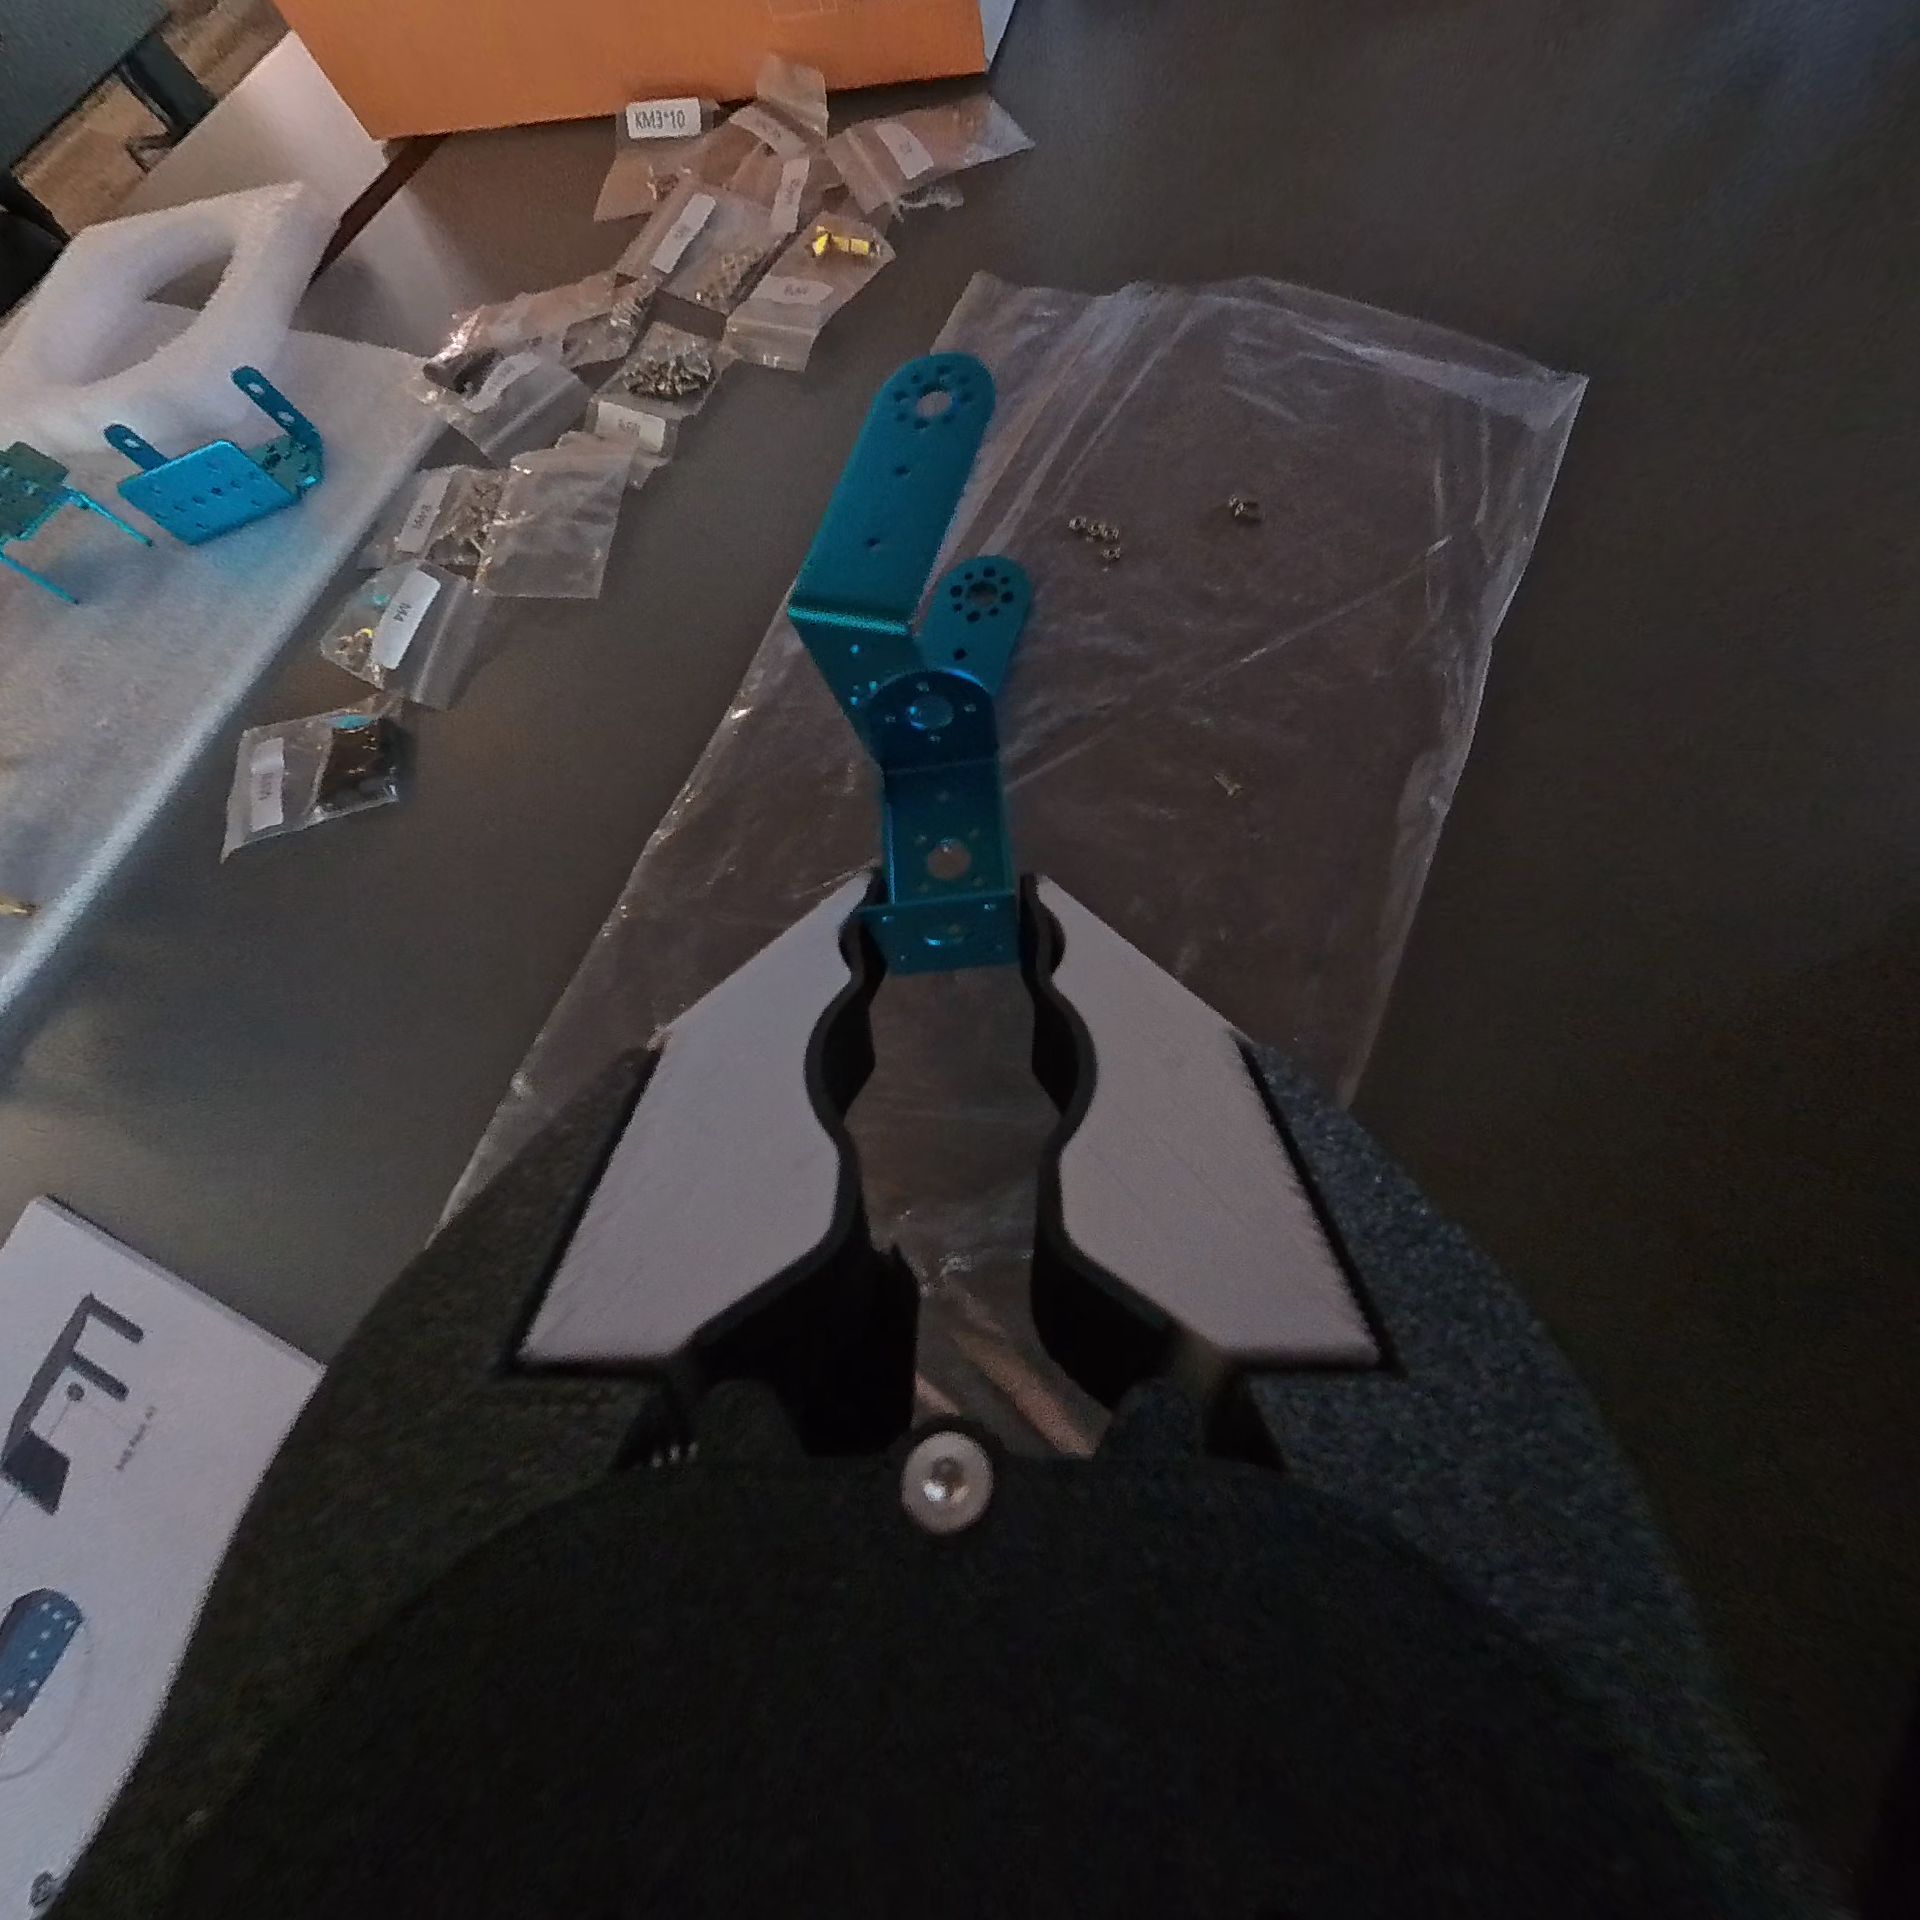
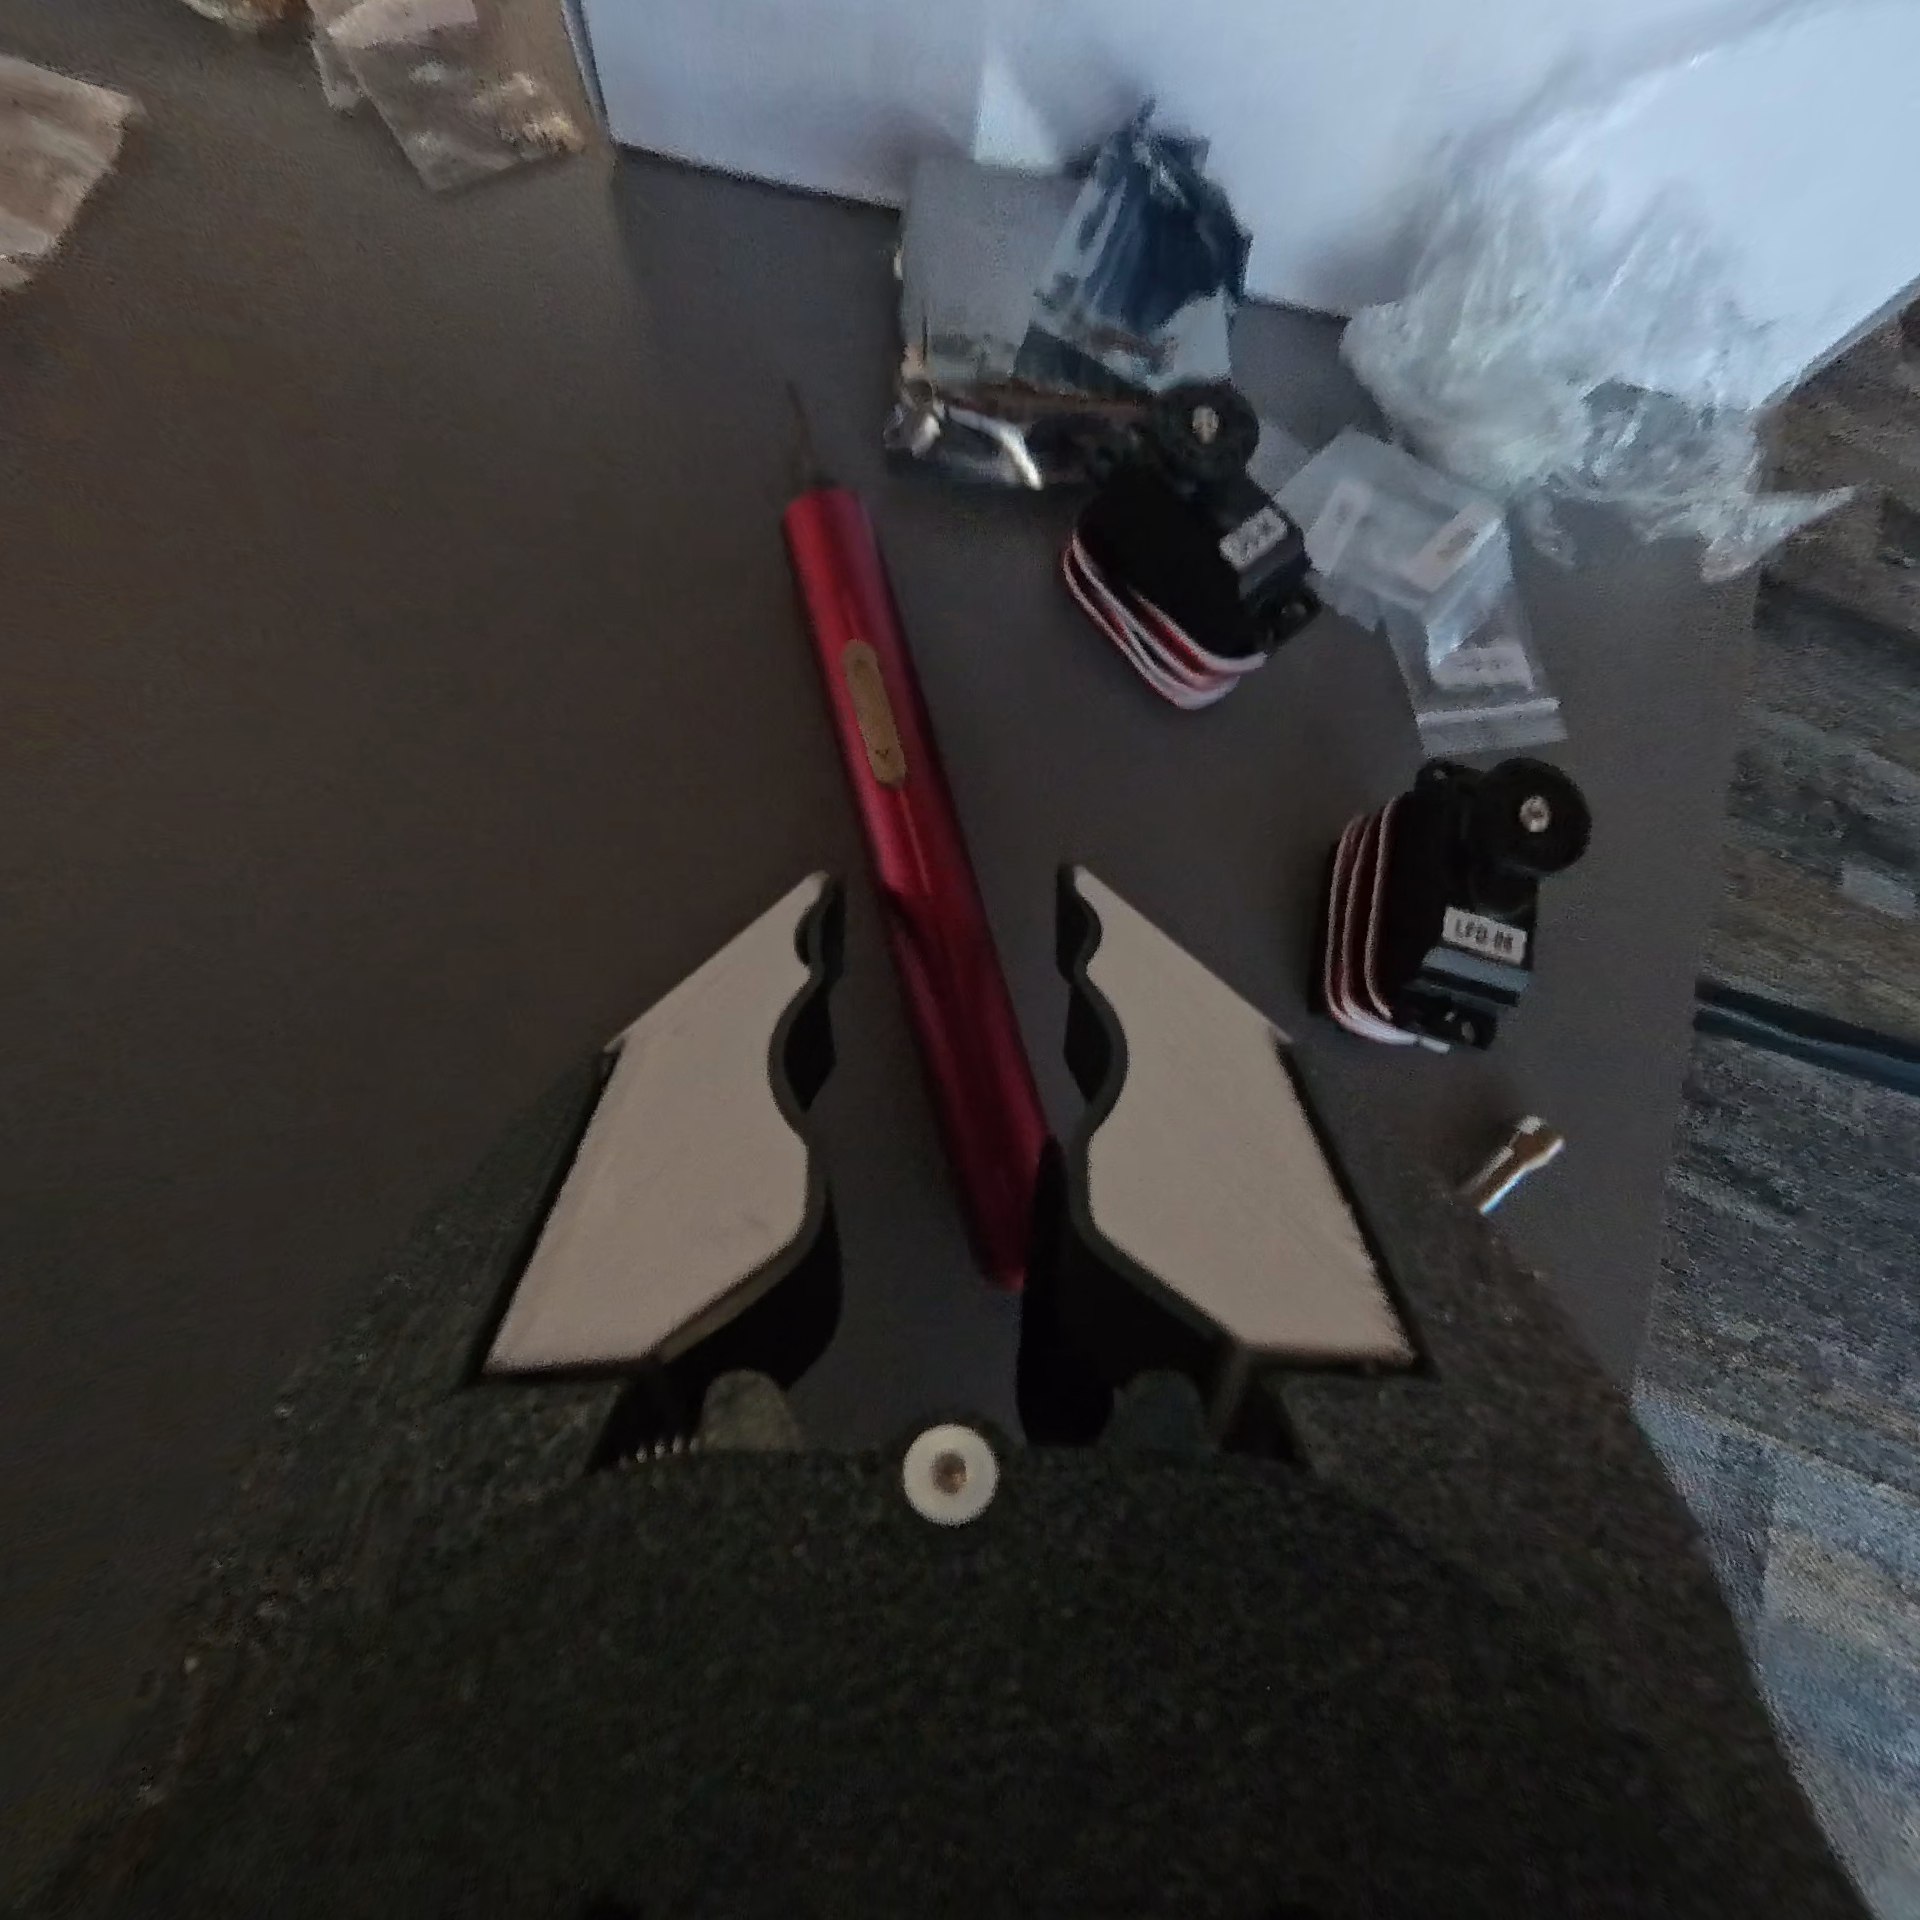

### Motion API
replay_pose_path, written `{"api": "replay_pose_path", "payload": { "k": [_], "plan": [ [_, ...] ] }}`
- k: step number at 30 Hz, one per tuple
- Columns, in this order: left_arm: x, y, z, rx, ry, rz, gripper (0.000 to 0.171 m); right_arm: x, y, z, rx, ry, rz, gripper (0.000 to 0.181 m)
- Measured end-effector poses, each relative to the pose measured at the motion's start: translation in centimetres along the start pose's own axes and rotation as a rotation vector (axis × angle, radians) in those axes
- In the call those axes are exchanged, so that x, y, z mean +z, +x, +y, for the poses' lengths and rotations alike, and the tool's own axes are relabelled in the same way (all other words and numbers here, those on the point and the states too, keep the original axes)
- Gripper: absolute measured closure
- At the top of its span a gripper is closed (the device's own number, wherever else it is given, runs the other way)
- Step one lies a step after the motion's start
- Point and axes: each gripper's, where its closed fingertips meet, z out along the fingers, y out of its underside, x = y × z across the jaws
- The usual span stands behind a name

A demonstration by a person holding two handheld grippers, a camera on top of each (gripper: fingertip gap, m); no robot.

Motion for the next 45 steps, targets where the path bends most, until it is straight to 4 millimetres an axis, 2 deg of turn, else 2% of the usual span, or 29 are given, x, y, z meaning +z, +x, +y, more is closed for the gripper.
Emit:
{"api": "replay_pose_path", "payload": {
  "k": [1, 2, 3, 4, 7, 9, 10, 12, 16, 18, 20, 27, 40, 43, 45],
  "plan": [
    [0.1, 0.2, 0.1, 0.001, -0.006, 0.004, 0.147, -0.2, -0.6, -1.0, -0.005, 0.033, -0.005, 0.141],
    [0.2, 0.5, 0.2, 0.002, -0.012, 0.014, 0.147, -0.4, -2.1, -2.4, -0.016, 0.064, -0.043, 0.142],
    [0.4, 0.8, 0.3, 0.005, -0.020, 0.023, 0.147, -0.4, -4.5, -3.8, -0.030, 0.093, -0.111, 0.143],
    [0.5, 1.1, 0.5, 0.011, -0.031, 0.026, 0.147, -0.2, -7.6, -5.2, -0.043, 0.118, -0.203, 0.143],
    [0.5, 1.2, 1.5, 0.040, -0.071, 0.020, 0.147, 0.6, -19.3, -8.3, -0.069, 0.156, -0.545, 0.140],
    [0.4, 1.5, 1.8, 0.039, -0.071, 0.037, 0.148, 1.6, -25.0, -8.8, -0.148, 0.124, -0.643, 0.147],
    [0.3, 1.8, 1.8, 0.037, -0.070, 0.052, 0.148, 2.2, -26.9, -8.9, -0.194, 0.104, -0.655, 0.157],
    [0.2, 2.4, 2.2, 0.053, -0.090, 0.079, 0.148, 2.7, -30.2, -9.1, -0.256, 0.075, -0.696, 0.162],
    [0.3, 2.9, 2.5, 0.073, -0.097, 0.081, 0.148, 3.0, -34.5, -9.6, -0.325, 0.058, -0.730, 0.168],
    [0.3, 3.1, 2.4, 0.065, -0.089, 0.090, 0.148, 3.3, -35.7, -9.4, -0.376, 0.048, -0.719, 0.170],
    [0.4, 3.2, 2.3, 0.066, -0.081, 0.092, 0.148, 3.8, -36.1, -9.2, -0.413, 0.029, -0.687, 0.171],
    [0.6, 3.5, 2.1, 0.051, -0.065, 0.097, 0.147, 4.9, -35.9, -8.8, -0.440, -0.015, -0.638, 0.173],
    [0.3, 3.4, 1.6, 0.024, -0.036, 0.106, 0.147, 4.6, -35.6, -8.5, -0.421, -0.042, -0.649, 0.177],
    [0.1, 3.3, 1.6, 0.023, -0.032, 0.104, 0.147, 3.1, -36.1, -9.8, -0.382, 0.043, -0.691, 0.173],
    [0.1, 3.3, 1.6, 0.022, -0.029, 0.106, 0.147, 3.4, -35.3, -9.9, -0.388, 0.034, -0.641, 0.173]
  ]
}}
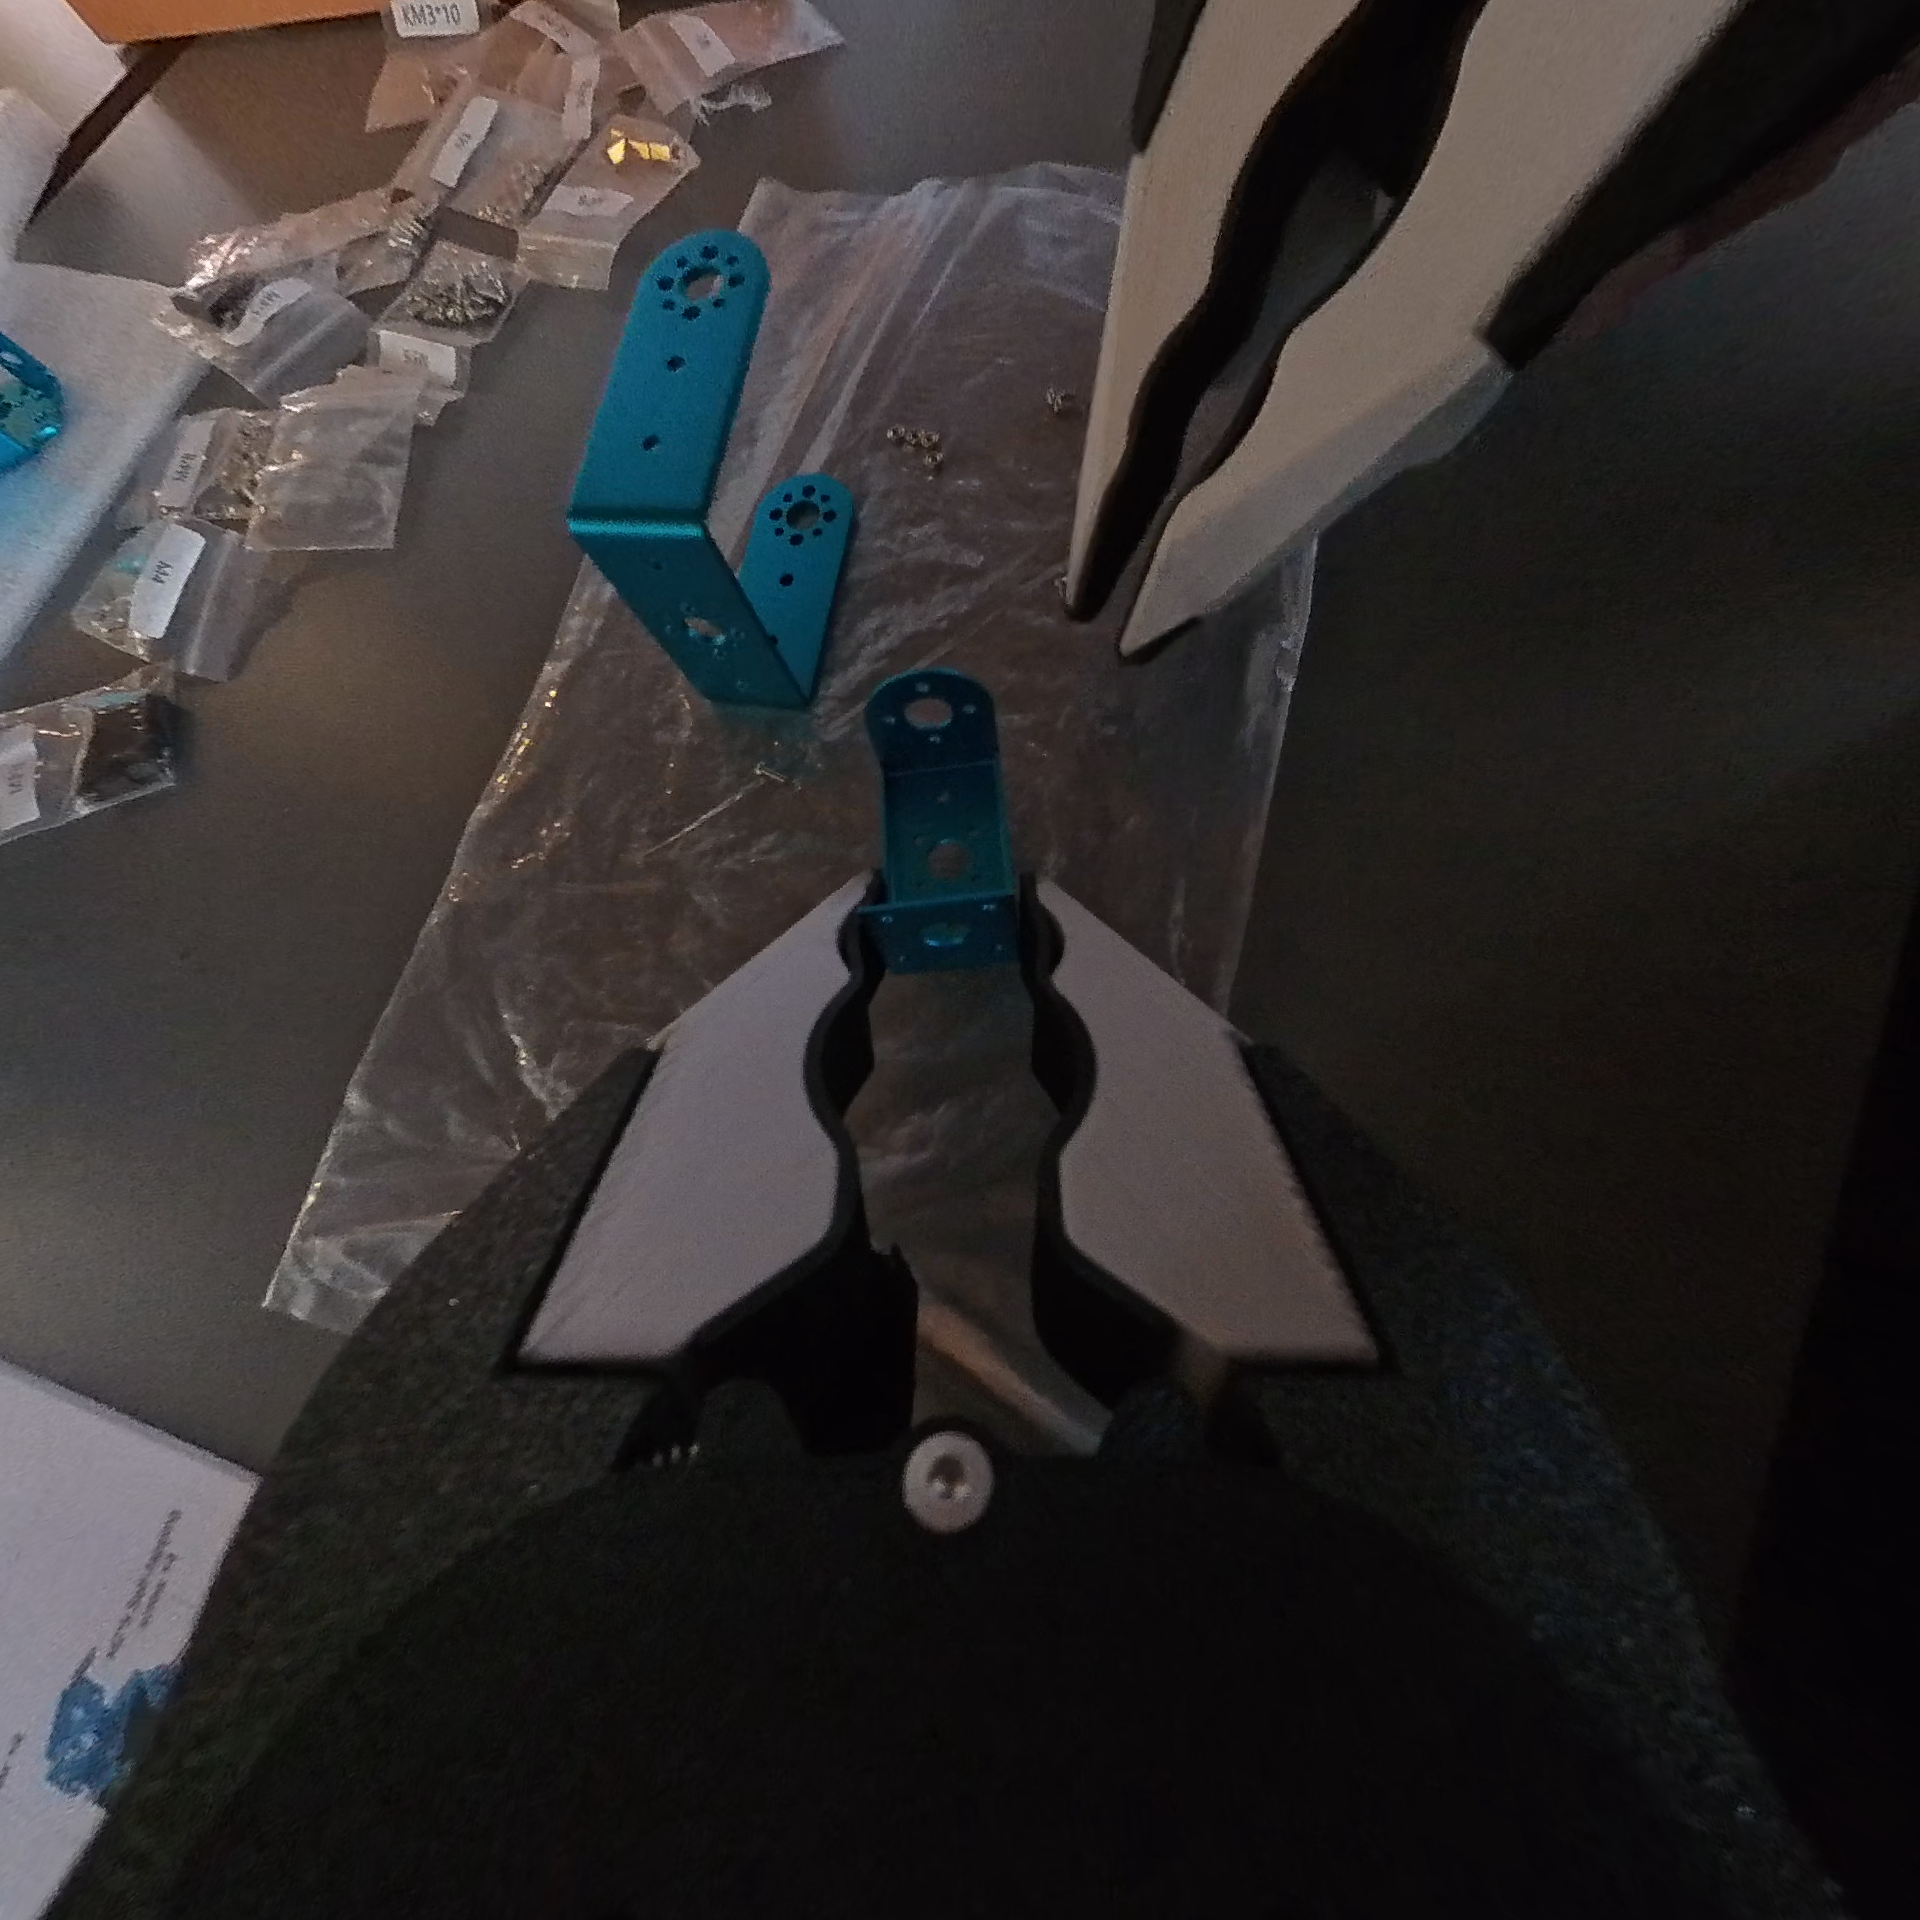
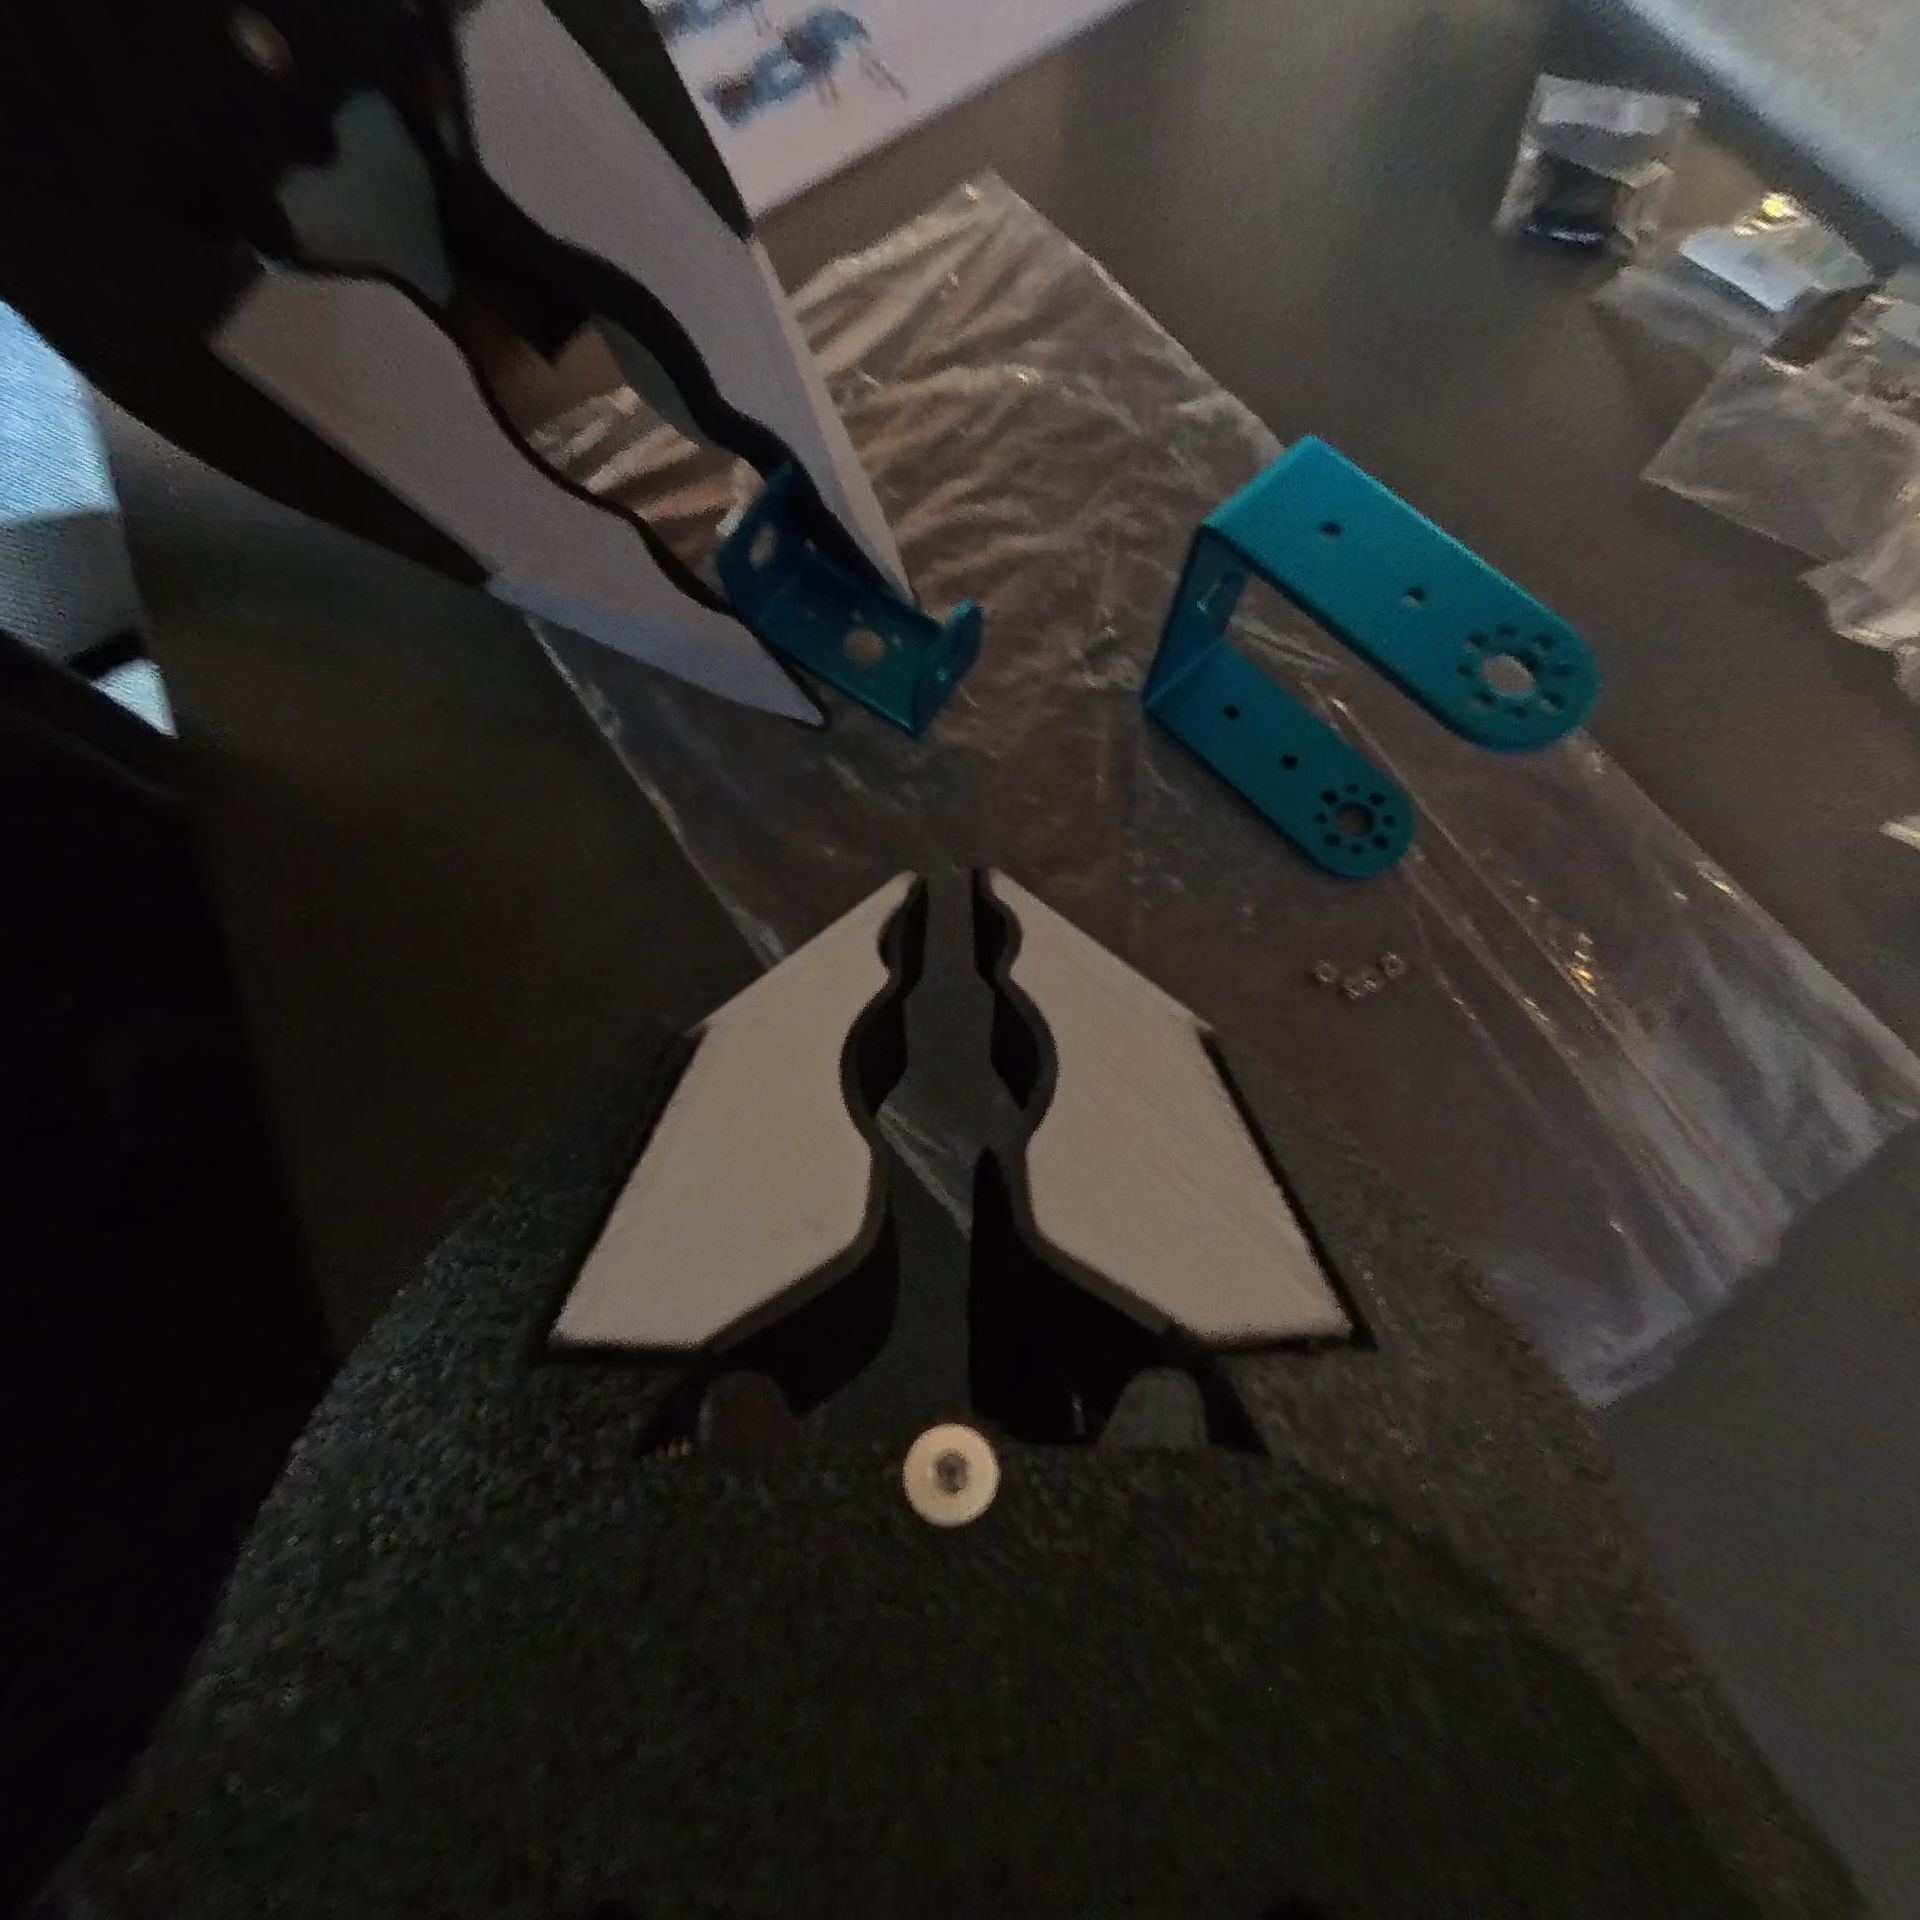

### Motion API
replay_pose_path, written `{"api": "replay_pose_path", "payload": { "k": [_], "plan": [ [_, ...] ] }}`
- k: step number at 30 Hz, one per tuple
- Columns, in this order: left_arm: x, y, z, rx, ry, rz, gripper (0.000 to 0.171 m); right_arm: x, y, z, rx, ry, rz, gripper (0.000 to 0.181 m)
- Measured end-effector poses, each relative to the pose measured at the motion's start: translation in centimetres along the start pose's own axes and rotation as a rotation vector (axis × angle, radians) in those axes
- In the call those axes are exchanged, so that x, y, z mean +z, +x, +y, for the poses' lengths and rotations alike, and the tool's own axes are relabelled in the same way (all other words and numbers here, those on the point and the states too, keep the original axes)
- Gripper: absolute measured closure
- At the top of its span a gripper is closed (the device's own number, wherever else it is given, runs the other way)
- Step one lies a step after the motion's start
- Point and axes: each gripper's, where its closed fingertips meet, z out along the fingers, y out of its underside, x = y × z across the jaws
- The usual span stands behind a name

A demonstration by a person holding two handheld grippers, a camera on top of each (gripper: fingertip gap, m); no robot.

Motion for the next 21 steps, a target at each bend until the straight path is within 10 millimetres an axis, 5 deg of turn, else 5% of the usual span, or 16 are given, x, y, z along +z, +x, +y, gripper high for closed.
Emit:
{"api": "replay_pose_path", "payload": {
  "k": [10, 21],
  "plan": [
    [-0.3, -0.2, 0.0, 0.011, -0.007, -0.016, 0.147, 0.4, 2.3, 2.2, -0.011, -0.075, 0.059, 0.168],
    [-0.6, -0.3, 0.3, 0.003, -0.016, -0.031, 0.147, -0.2, 2.0, 2.7, -0.013, -0.066, 0.021, 0.173]
  ]
}}
